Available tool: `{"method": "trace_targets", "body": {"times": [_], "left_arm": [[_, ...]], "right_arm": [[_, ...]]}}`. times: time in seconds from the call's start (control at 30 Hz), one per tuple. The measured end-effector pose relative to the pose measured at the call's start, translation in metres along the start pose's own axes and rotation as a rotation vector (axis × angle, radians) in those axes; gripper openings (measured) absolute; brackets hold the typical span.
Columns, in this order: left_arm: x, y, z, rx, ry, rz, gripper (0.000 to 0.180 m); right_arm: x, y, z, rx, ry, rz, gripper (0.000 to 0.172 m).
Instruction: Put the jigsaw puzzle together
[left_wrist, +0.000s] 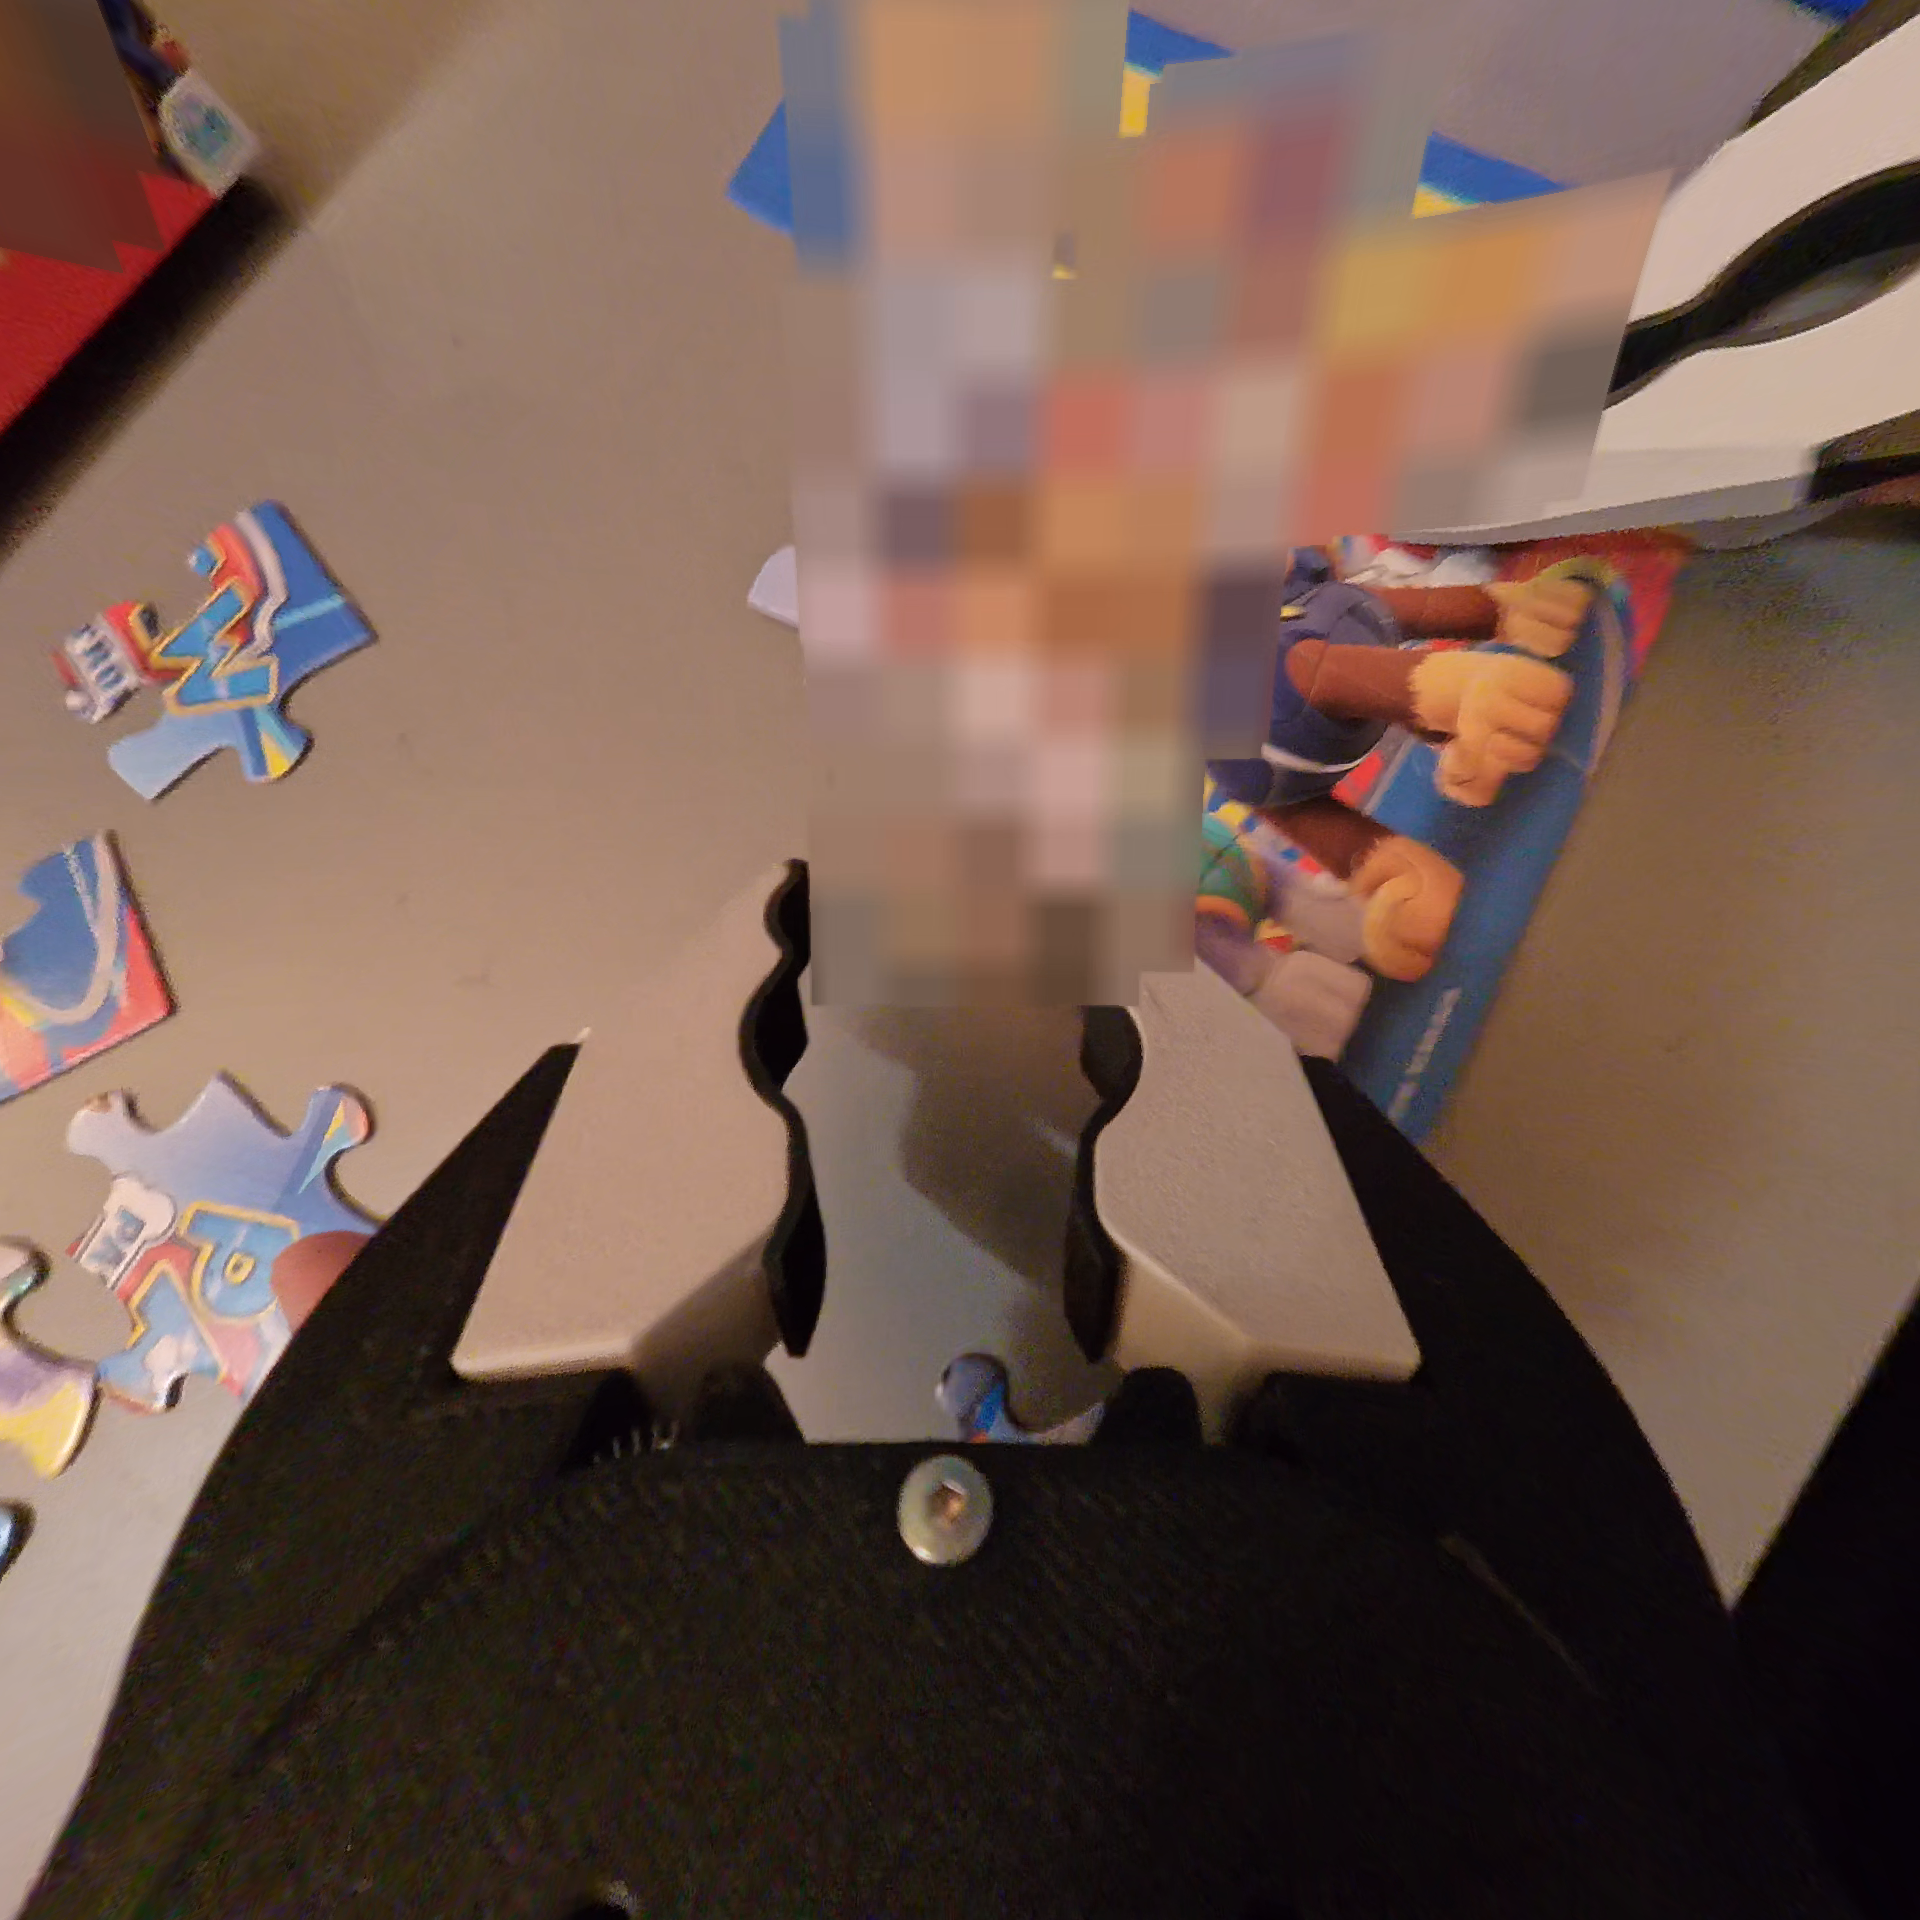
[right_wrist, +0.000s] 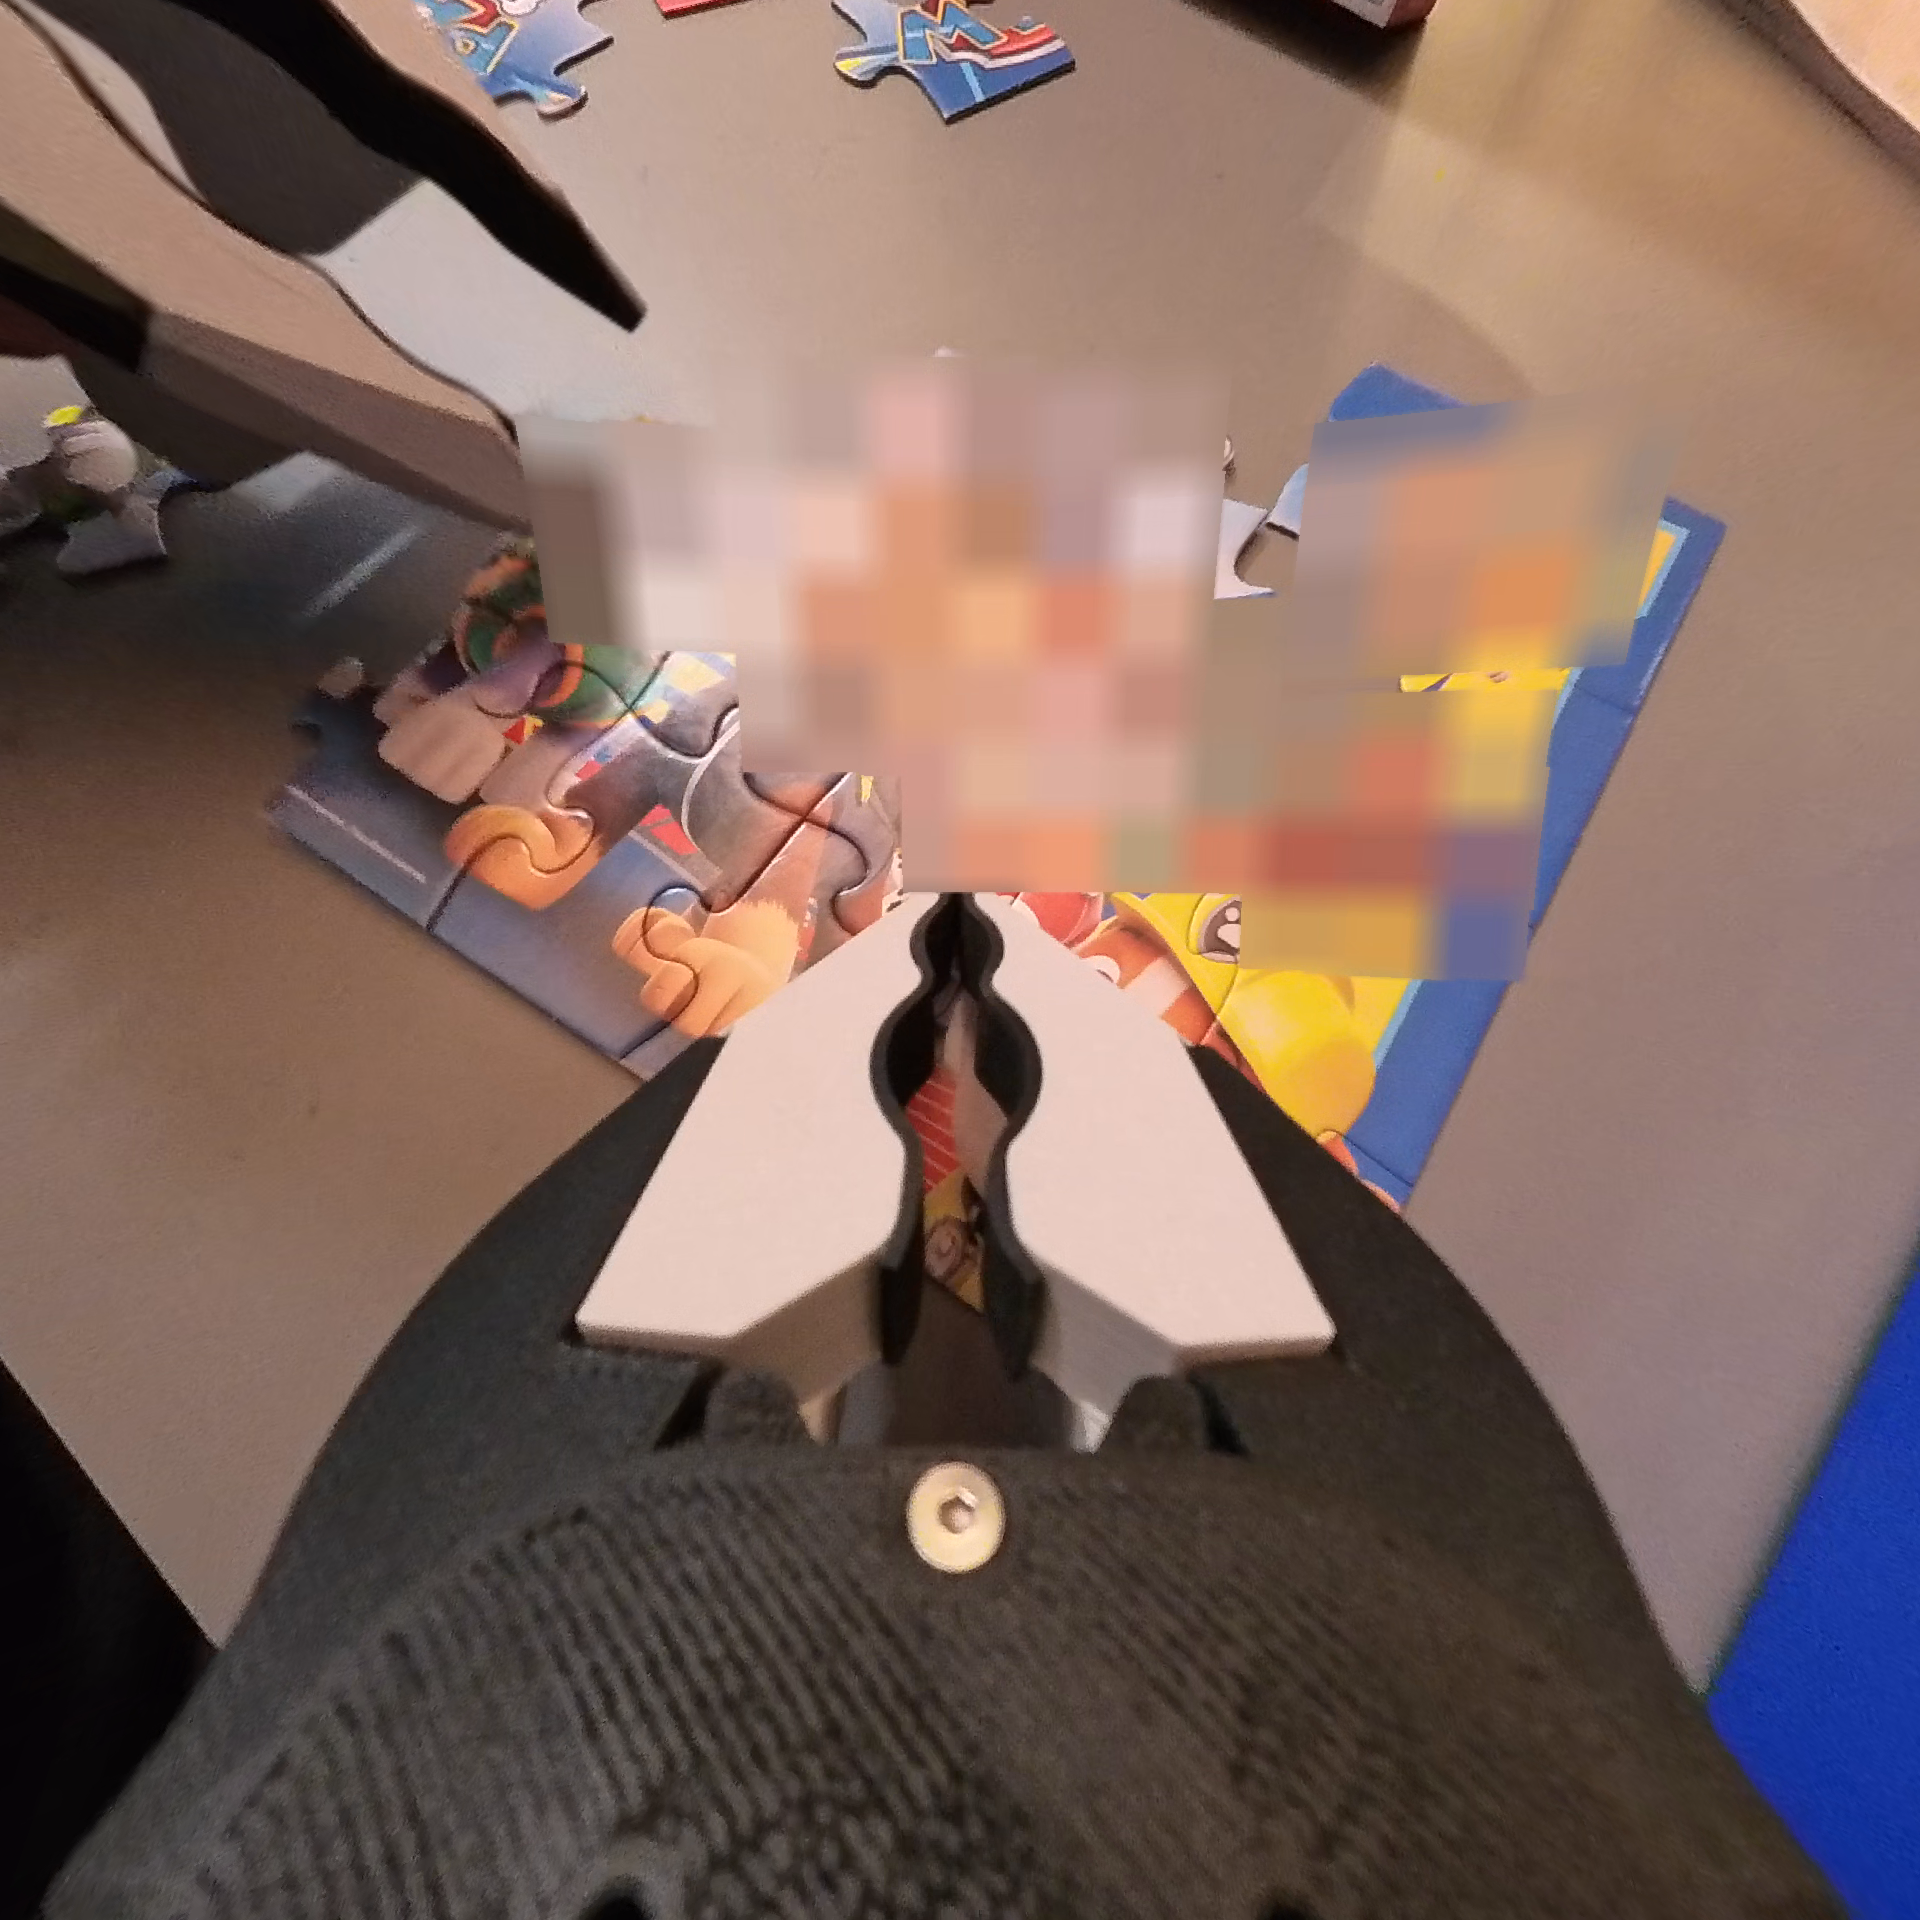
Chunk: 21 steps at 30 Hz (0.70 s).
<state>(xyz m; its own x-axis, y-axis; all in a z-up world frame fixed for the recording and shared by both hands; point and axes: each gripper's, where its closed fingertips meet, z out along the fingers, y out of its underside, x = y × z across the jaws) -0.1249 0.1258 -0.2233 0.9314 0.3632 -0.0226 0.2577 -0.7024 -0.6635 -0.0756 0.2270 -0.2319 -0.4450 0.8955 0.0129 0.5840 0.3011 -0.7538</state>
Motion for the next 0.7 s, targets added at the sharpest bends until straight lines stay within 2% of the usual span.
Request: {"method": "trace_targets", "body": {"times": [0.17,0.27,0.33,0.43,0.53,0.7], "left_arm": [[0.026,-0.025,-0.002,0.045,0.102,0.032,0.053],[0.053,-0.036,0.008,0.068,0.238,0.057,0.054],[0.070,-0.041,0.019,0.072,0.304,0.092,0.064],[0.086,-0.044,0.035,0.065,0.317,0.194,0.086],[0.101,-0.044,0.047,0.060,0.316,0.291,0.090],[0.104,-0.052,0.057,0.064,0.370,0.209,0.092]], "right_arm": [[0.000,0.000,0.000,0.002,0.006,-0.002,0.000],[0.000,0.000,0.000,0.002,0.007,0.002,0.000],[0.000,0.000,0.000,0.002,0.006,0.003,0.000],[0.000,0.000,0.000,0.002,0.004,0.005,0.000],[0.000,0.000,0.000,0.003,0.001,0.010,0.000],[0.000,0.000,0.000,0.003,0.009,0.006,0.000]]}}
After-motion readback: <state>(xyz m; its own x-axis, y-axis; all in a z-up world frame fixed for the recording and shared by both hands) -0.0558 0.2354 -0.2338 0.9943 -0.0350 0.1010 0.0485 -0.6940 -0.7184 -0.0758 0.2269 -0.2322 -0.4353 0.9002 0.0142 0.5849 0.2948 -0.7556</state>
